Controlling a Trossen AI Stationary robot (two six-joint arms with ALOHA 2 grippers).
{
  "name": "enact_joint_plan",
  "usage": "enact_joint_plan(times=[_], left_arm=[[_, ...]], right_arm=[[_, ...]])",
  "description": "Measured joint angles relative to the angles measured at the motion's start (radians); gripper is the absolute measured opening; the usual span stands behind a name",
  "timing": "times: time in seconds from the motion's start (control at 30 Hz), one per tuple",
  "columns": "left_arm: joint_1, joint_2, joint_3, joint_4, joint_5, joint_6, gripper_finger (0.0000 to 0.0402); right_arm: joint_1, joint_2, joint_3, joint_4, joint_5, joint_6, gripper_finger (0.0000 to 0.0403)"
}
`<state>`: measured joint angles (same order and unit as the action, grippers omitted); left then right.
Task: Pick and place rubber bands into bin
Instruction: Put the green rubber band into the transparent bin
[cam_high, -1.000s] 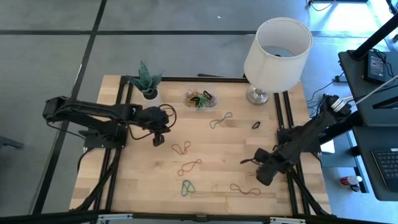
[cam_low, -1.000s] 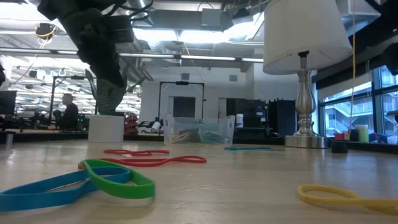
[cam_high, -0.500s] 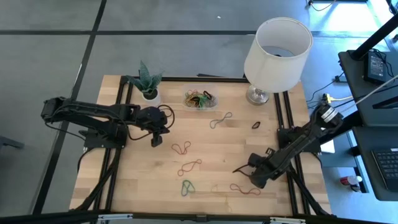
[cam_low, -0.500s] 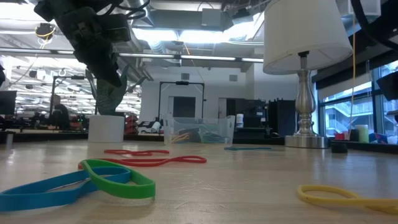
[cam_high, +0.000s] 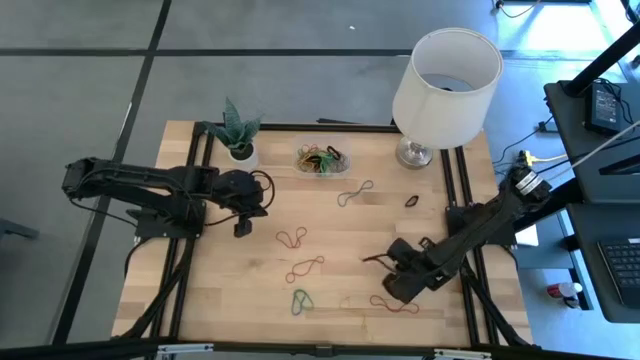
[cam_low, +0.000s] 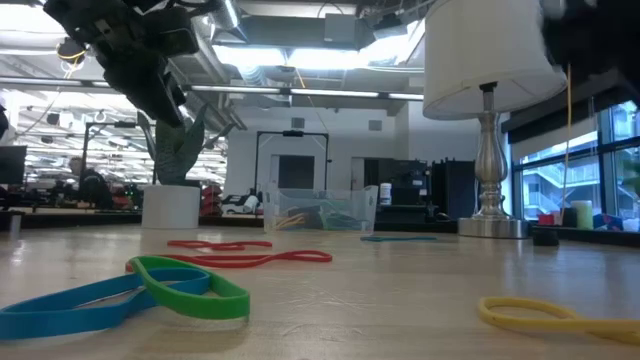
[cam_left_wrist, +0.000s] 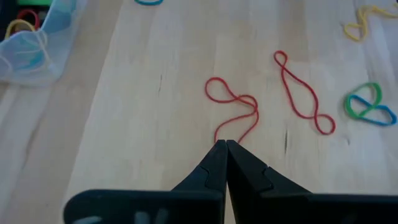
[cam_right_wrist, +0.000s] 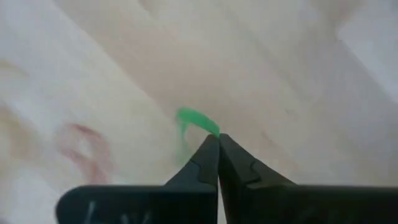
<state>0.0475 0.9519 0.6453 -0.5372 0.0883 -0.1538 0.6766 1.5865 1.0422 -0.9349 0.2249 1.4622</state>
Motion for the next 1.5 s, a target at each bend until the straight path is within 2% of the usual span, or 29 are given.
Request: enact_joint_plan(times=[0.2, 0.47, 0.57, 0.7, 0.9, 1.07, 1.27, 1.43, 1.5], left_arm=[[0.0, -0.039, 0.0, -0.026, 0.0, 0.07, 0.0001], [0.0, -0.047, 0.0, -0.039, -0.001, 0.104, 0.0001], [0.0, -0.05, 0.0, -0.039, -0.001, 0.102, 0.0002], [0.0, -0.05, 0.0, -0.036, -0.003, 0.098, 0.0001], [0.0, -0.05, 0.0, -0.029, -0.008, 0.078, 0.0002], [0.0, -0.05, 0.0, 0.004, -0.008, 0.07, 0.0001], [0.0, -0.05, 0.0, 0.014, -0.008, 0.046, 0.0001], [0.0, -0.05, 0.0, 0.014, -0.008, 0.044, 0.0003], [0.0, -0.05, 0.0, 0.012, -0.008, 0.044, 0.0002]], right_arm=[[-0.108, 0.045, 0.195, -0.104, 0.103, -0.048, 0.0001], [-0.323, 0.188, 0.494, -0.096, 0.263, -0.379, 0.0], [-0.411, 0.257, 0.608, -0.054, 0.294, -0.535, 0.0], [-0.531, 0.338, 0.749, 0.101, 0.318, -0.788, 0.0], [-0.687, 0.471, 0.879, 0.34, 0.316, -1.075, 0.0], [-0.804, 0.564, 0.913, 0.397, 0.317, -1.125, 0.0], [-0.904, 0.654, 0.912, 0.391, 0.311, -1.101, 0.0], [-0.957, 0.709, 0.912, 0.391, 0.266, -1.09, 0.0015], [-0.972, 0.727, 0.912, 0.388, 0.217, -1.061, 0.0027]])
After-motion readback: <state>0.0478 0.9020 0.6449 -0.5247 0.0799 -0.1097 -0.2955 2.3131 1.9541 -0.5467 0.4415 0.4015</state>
